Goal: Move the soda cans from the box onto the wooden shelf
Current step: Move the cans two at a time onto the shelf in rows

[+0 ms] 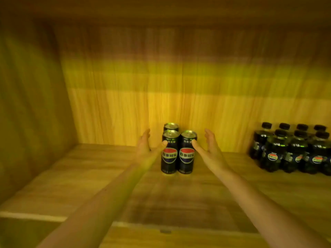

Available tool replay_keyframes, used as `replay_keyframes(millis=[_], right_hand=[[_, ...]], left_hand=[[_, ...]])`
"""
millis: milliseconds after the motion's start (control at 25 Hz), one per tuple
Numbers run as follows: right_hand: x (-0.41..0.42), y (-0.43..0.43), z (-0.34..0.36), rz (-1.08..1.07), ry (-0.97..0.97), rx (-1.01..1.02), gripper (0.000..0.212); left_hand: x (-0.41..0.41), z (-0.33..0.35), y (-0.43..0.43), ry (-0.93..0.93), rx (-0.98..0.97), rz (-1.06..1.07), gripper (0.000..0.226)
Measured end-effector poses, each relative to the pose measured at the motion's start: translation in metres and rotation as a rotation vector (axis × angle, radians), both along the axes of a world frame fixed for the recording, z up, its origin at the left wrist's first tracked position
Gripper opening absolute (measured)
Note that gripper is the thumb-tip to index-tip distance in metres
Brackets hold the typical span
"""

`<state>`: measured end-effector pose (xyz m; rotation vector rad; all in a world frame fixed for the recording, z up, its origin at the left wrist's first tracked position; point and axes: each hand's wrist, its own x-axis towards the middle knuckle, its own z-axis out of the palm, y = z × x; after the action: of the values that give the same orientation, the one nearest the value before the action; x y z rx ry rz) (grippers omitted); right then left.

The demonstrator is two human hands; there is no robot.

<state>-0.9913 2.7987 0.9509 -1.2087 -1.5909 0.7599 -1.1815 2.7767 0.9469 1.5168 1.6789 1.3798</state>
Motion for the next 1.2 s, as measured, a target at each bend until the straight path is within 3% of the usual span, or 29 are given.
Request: replay_keyframes(millis=[160, 320, 520, 840, 1040, 1200], right_hand=[[0.007, -0.043, 0.014, -0.071, -0.55, 0.269, 0.067], [-0.004, -0.094, 0.018, -0.024, -0.914, 0.231, 0.074], [-0.027, -0.174, 0.004, 0.022, -1.037, 0.118, 0.082], [-0.074, -0.308, -0.057, 0.013, -1.034, 0.019, 0.081], [-0.092, -0.364, -0.142, 0.062, -0.984, -0.049, 0.074], [-0.09, -0.392, -0.247, 0.179, -0.94, -0.097, 0.066]], left_hand=[[-0.017, 0.0, -0.062, 0.713, 0.06, 0.083, 0.085], [-0.02, -0.007, -0.123, 1.093, -0.103, -0.014, 0.085], [-0.033, -0.01, -0.192, 1.109, -0.257, -0.068, 0.084], [-0.085, -0.052, -0.321, 1.003, -0.154, -0.092, 0.085], [-0.103, -0.145, -0.383, 0.946, -0.049, -0.12, 0.077], [-0.103, -0.259, -0.412, 0.935, -0.144, -0.17, 0.073]])
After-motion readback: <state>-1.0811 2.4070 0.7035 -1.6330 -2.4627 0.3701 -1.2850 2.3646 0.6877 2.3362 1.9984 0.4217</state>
